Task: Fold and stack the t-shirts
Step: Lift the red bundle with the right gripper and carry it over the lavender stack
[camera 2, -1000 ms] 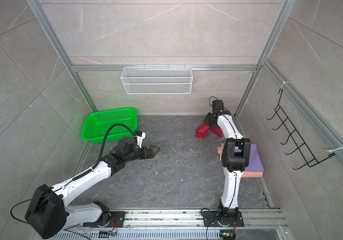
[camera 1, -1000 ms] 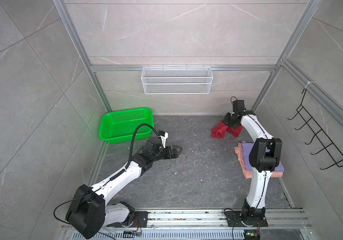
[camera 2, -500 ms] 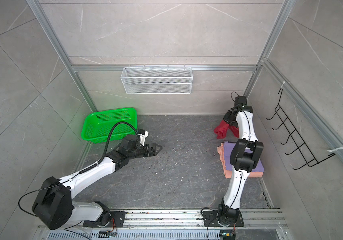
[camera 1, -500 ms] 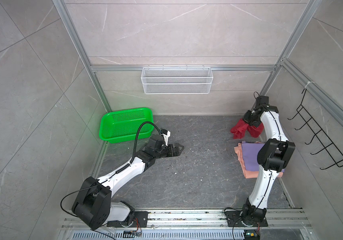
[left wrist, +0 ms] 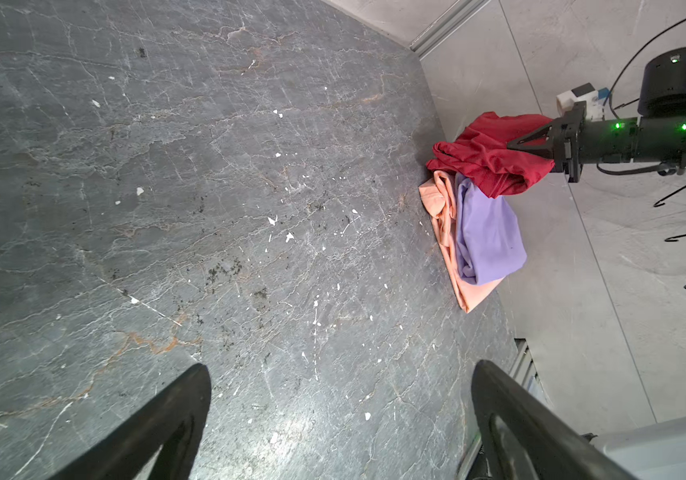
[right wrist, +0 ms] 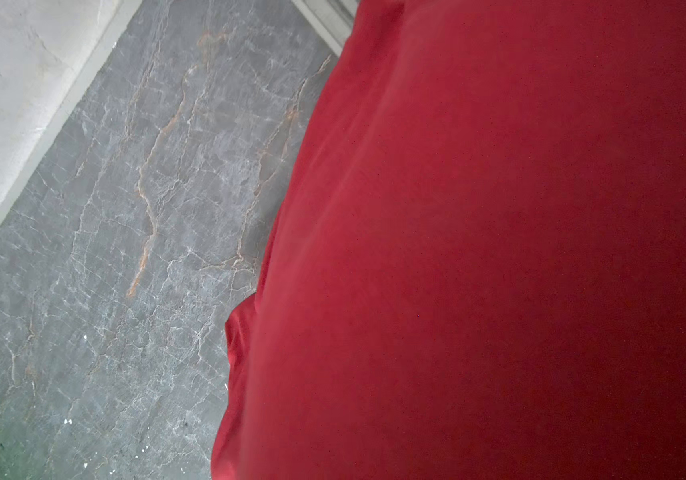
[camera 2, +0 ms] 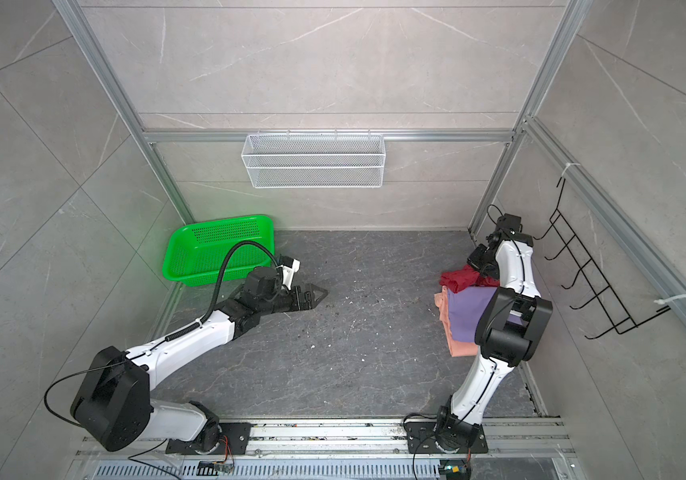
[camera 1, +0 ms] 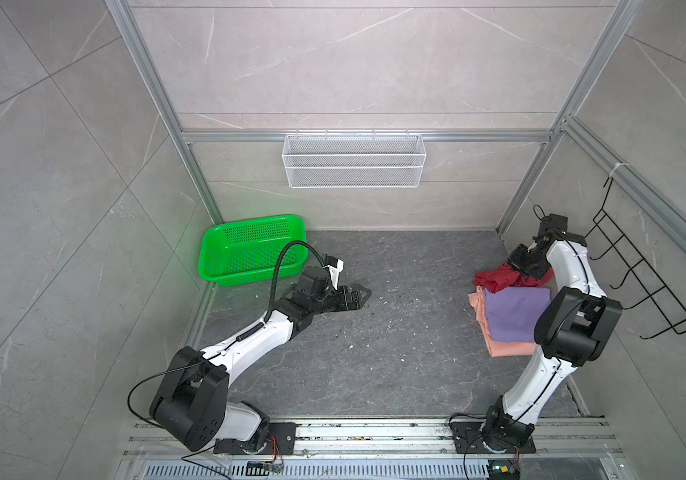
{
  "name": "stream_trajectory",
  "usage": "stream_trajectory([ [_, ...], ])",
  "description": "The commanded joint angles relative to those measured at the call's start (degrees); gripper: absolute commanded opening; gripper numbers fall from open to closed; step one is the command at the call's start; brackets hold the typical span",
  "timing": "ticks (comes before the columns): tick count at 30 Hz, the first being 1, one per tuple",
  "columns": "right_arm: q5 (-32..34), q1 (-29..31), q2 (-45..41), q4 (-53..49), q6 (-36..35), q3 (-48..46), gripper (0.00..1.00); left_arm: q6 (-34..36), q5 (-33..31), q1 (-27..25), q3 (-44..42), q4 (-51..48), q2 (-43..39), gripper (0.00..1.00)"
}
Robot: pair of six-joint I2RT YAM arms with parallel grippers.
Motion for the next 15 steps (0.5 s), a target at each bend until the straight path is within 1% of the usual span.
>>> stream_trajectory([
  [1, -0.6, -0.2, -4.0, 0.7, -1.7, -0.7, 0.0, -0.8, 1.8, 0.2, 1.9, 3.0, 0.2, 1.0],
  [7, -0.9, -1.0, -7.4, 1.4, -2.1, -5.4, 0.0, -0.8, 1.6, 0.2, 1.0, 3.2, -0.9, 1.0],
  [11, -0.3, -1.4, -10.4, 3.4, -2.2, -9.6, 0.0, -0.7, 1.9, 0.2, 0.7, 3.3, -1.3, 1.0],
  [15, 0.6, -2.0, -13.1, 4.3, -1.9, -11.7, 0.0, -0.8, 2.5, 0.2, 0.4, 3.7, -1.4, 1.0],
])
